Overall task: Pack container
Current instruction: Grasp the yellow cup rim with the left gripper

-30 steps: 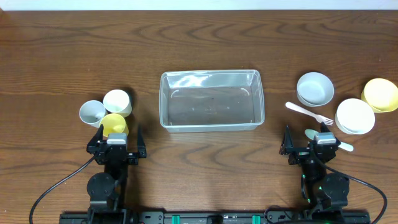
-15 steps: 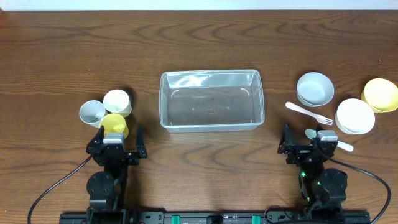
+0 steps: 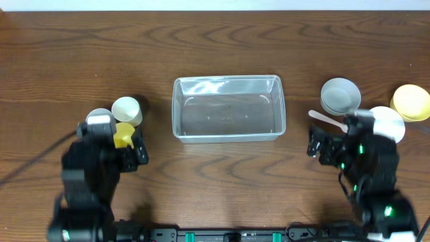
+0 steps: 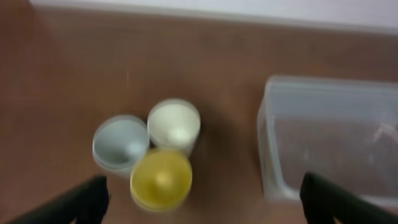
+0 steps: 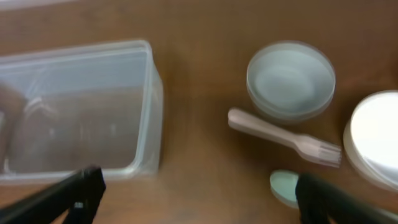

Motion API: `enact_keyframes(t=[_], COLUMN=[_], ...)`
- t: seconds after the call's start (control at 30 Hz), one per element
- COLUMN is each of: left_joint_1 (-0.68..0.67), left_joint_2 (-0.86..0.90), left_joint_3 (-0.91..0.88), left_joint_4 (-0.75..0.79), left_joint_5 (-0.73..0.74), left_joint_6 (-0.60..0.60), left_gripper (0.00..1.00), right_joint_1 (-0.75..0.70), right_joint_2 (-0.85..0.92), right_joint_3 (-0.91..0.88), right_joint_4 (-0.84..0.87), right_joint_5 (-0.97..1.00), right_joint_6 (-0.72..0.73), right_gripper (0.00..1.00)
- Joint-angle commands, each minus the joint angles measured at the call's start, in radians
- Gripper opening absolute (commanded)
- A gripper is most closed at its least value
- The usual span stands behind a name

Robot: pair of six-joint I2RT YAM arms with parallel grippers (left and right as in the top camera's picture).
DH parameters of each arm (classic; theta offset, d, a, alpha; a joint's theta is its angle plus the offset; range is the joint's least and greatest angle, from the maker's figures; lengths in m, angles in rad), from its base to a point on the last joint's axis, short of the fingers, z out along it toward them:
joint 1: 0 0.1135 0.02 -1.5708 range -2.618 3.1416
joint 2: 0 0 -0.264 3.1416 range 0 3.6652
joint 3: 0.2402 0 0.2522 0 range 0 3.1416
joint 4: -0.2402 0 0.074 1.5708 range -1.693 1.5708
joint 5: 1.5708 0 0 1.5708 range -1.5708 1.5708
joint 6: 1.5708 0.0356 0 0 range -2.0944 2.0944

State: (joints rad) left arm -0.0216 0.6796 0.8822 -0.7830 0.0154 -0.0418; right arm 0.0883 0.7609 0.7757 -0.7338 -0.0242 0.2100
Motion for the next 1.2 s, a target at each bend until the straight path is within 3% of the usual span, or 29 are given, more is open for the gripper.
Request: enact_keyframes(t=[0.0, 0.17, 0.67, 1.03, 1.17], left_joint_1=[0.003, 0.003, 0.003, 0.003, 0.003], left_joint_2=[0.212, 0.465, 0.872, 1.082, 1.133], left_joint_3=[0.188, 0.379, 0.38, 0.364, 0.362], left_joint_4=[-0.137, -0.336, -0.35, -0.332, -0.33], left_joint_5=[-0.011, -0.011, -0.012, -0.011, -0.011], left_joint_6=[-0.02, -0.02, -0.02, -0.02, -0.02], left_gripper=[0.98, 0.98, 1.0, 0.86, 0.68], right_joint_1=[0.01, 0.01, 0.01, 0.01, 0.01], right_joint_2=[0.167, 0.387, 0.685, 0.713, 0.713], right_joint_3=[0.17, 0.322, 0.325, 0.325, 0.325], right_joint_4=[-0.127, -0.261, -0.272, -0.274, -0.284], right_joint_5=[-0.013, -0.039, -0.029, -0.029, -0.029], right_joint_6=[-0.033, -0.047, -0.047, -0.047, -0.047], right_gripper=[0.99, 0.99, 0.99, 0.99, 0.99])
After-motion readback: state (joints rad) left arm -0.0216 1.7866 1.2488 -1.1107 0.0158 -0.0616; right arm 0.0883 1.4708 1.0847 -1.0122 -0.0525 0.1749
